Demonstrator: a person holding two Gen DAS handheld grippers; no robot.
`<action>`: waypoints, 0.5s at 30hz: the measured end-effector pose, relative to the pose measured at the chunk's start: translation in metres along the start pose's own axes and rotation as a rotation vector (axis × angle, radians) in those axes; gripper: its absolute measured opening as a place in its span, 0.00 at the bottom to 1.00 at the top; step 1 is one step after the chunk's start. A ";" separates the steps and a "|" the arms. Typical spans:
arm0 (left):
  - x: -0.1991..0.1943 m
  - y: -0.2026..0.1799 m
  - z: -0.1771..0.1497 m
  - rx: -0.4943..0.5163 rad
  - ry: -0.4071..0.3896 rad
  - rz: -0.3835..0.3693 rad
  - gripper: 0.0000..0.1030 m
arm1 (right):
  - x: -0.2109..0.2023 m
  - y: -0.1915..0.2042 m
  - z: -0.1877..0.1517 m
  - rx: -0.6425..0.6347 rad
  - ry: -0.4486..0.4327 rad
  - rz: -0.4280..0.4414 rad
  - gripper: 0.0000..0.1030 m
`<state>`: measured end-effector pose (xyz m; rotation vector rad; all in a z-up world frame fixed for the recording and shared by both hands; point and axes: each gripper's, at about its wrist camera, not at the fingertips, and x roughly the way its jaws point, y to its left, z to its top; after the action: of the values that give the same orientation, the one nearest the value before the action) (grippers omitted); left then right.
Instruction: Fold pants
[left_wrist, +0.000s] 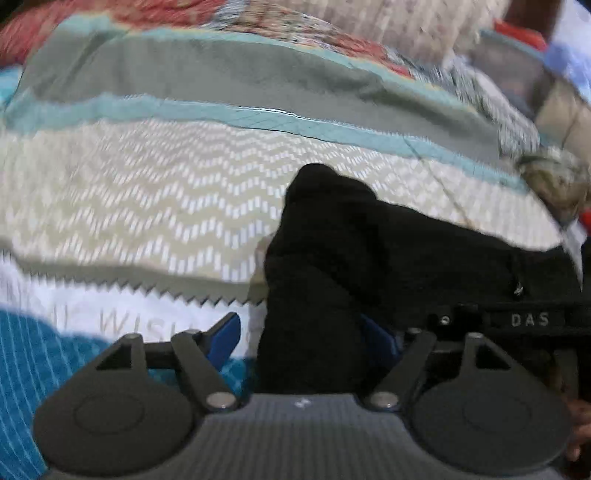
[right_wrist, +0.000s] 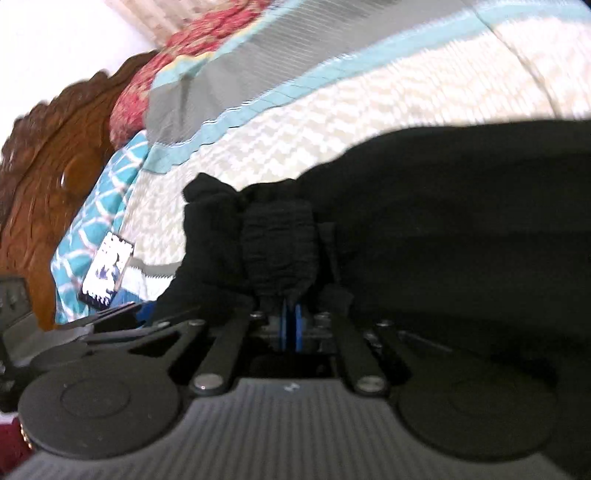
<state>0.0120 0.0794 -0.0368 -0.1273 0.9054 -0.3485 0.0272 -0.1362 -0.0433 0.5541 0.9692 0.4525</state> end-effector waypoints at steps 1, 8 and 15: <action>-0.004 0.005 -0.004 -0.021 -0.005 -0.005 0.74 | -0.004 0.003 0.001 -0.018 -0.001 0.005 0.12; -0.005 0.011 -0.012 -0.086 -0.002 -0.050 0.76 | -0.025 0.015 0.023 -0.114 -0.155 -0.009 0.65; -0.004 0.015 -0.013 -0.119 0.006 -0.060 0.76 | 0.029 -0.011 0.031 0.127 0.003 0.041 0.47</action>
<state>0.0028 0.0950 -0.0454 -0.2633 0.9293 -0.3513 0.0695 -0.1351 -0.0543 0.6886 0.9951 0.4302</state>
